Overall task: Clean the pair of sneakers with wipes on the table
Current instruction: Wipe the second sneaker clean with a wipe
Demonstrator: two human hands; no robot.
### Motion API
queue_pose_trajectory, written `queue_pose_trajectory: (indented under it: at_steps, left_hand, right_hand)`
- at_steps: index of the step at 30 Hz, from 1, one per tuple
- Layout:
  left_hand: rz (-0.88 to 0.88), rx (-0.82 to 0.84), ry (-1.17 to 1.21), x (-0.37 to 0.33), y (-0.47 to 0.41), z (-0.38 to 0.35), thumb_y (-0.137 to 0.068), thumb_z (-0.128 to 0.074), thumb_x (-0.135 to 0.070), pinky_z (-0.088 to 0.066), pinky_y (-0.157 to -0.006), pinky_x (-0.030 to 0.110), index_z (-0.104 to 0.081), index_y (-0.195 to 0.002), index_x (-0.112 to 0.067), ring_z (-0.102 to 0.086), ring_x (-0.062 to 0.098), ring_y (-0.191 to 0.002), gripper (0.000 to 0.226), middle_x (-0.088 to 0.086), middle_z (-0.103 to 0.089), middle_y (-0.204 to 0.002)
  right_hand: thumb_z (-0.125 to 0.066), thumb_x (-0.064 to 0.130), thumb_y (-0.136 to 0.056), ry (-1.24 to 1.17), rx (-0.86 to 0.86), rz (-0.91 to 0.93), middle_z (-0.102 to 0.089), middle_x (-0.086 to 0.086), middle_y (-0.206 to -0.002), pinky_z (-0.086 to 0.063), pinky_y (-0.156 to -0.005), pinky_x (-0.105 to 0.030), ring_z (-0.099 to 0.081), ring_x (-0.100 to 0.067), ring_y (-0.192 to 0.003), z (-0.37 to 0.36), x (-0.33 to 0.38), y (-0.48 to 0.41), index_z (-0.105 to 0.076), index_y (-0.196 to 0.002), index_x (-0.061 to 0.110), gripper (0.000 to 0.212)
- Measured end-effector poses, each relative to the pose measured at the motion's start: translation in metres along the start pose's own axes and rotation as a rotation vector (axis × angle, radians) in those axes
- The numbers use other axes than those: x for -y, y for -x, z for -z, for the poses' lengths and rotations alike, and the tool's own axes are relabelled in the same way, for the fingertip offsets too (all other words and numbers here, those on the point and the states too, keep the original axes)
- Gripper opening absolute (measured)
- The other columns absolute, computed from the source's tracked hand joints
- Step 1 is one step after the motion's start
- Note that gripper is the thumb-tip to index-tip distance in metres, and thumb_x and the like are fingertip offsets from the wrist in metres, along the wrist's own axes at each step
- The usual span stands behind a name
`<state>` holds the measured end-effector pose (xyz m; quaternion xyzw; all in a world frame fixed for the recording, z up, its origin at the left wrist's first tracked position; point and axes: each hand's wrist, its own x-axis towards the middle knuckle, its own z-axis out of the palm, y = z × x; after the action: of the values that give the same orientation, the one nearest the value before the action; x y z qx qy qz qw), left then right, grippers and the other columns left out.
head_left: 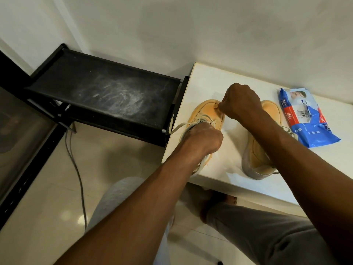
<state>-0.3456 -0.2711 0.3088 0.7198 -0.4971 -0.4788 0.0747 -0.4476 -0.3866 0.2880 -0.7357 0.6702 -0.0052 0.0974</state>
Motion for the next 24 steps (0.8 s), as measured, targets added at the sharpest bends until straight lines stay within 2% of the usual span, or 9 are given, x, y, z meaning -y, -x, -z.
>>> queue_pose_trajectory:
  at_steps: [4, 6, 10, 13, 15, 16, 19, 21, 24]
  left_hand:
    - [0.014, -0.011, 0.006, 0.0, -0.001, 0.0, -0.101, -0.044, -0.017, -0.048, -0.09, 0.036, -0.056, -0.123, -0.003, -0.058, 0.028, -0.108, 0.029, 0.013, -0.059, -0.122]
    - [0.0, -0.002, -0.017, 0.001, -0.003, 0.0, -0.101, -0.043, -0.016, -0.049, -0.091, 0.037, -0.056, -0.122, -0.003, -0.057, 0.027, -0.105, 0.028, 0.014, -0.059, -0.122]
    - [-0.028, 0.016, -0.066, -0.001, -0.001, 0.0, -0.103, -0.038, -0.014, -0.047, -0.093, 0.035, -0.056, -0.114, -0.002, -0.055, 0.026, -0.107, 0.024, 0.014, -0.057, -0.128]
    - [-0.012, 0.019, -0.058, -0.001, -0.001, 0.0, -0.104, -0.039, -0.017, -0.045, -0.097, 0.037, -0.055, -0.129, -0.002, -0.055, 0.03, -0.118, 0.034, 0.015, -0.055, -0.13]
    - [0.005, 0.026, -0.039, 0.0, -0.001, 0.001, -0.103, -0.041, -0.02, -0.044, -0.087, 0.035, -0.056, -0.128, -0.004, -0.056, 0.03, -0.115, 0.034, 0.013, -0.057, -0.129]
    - [-0.001, 0.02, -0.031, 0.0, -0.001, 0.001, -0.101, -0.042, -0.02, -0.042, -0.081, 0.034, -0.058, -0.122, -0.005, -0.058, 0.028, -0.107, 0.03, 0.012, -0.06, -0.124]
    - [0.029, -0.015, 0.051, 0.001, 0.001, 0.002, -0.098, -0.046, -0.02, -0.042, -0.072, 0.033, -0.054, -0.107, -0.011, -0.052, 0.018, -0.077, 0.014, 0.005, -0.057, -0.092]
    - [0.041, -0.026, 0.037, -0.001, 0.004, 0.003, -0.099, -0.047, -0.019, -0.043, -0.07, 0.033, -0.052, -0.109, -0.012, -0.051, 0.017, -0.074, 0.014, 0.003, -0.05, -0.083]
    - [0.033, -0.024, 0.03, -0.002, 0.005, 0.003, -0.098, -0.048, -0.018, -0.044, -0.066, 0.031, -0.052, -0.106, -0.01, -0.051, 0.017, -0.073, 0.012, 0.004, -0.05, -0.082]
  right_hand:
    - [-0.071, 0.021, -0.075, 0.006, 0.09, -0.028, -0.059, -0.007, -0.074, -0.043, -0.062, -0.031, -0.058, -0.03, -0.071, 0.004, 0.0, 0.002, -0.058, -0.073, 0.008, 0.018]
    - [-0.07, 0.021, -0.075, 0.007, 0.134, -0.034, -0.054, -0.006, -0.066, -0.038, -0.057, -0.03, -0.056, -0.028, -0.067, 0.005, 0.0, 0.003, -0.05, -0.064, 0.009, 0.026]
    - [-0.068, 0.023, -0.077, -0.007, 0.222, -0.029, -0.053, -0.005, -0.064, -0.033, -0.053, -0.026, -0.054, -0.025, -0.066, 0.008, -0.001, 0.004, -0.05, -0.062, 0.009, 0.027]
    - [-0.067, 0.024, -0.08, -0.02, 0.268, -0.026, -0.054, -0.004, -0.064, -0.032, -0.05, -0.024, -0.053, -0.022, -0.065, 0.01, -0.002, 0.004, -0.052, -0.063, 0.009, 0.027]
    - [-0.067, 0.021, -0.08, -0.041, 0.234, -0.025, -0.051, -0.004, -0.062, -0.031, -0.049, -0.024, -0.049, -0.019, -0.059, 0.007, -0.003, 0.005, -0.049, -0.062, 0.008, 0.029]
    - [-0.067, 0.019, -0.079, -0.049, 0.19, -0.024, -0.051, -0.005, -0.062, -0.03, -0.049, -0.024, -0.048, -0.018, -0.057, 0.003, -0.003, 0.006, -0.048, -0.061, 0.008, 0.028]
    - [-0.066, 0.013, -0.077, -0.054, 0.036, -0.006, -0.057, -0.01, -0.067, -0.035, -0.053, -0.026, -0.051, -0.026, -0.06, -0.007, -0.004, 0.01, -0.054, -0.067, 0.004, 0.018]
    - [-0.066, 0.012, -0.079, -0.063, -0.027, 0.042, -0.066, -0.014, -0.078, -0.044, -0.06, -0.031, -0.058, -0.032, -0.07, -0.011, -0.007, 0.009, -0.065, -0.079, 0.001, 0.011]
    - [-0.067, 0.01, -0.081, -0.066, -0.072, 0.154, -0.071, -0.014, -0.084, -0.052, -0.067, -0.035, -0.064, -0.033, -0.077, -0.016, -0.015, 0.003, -0.071, -0.085, 0.005, 0.008]
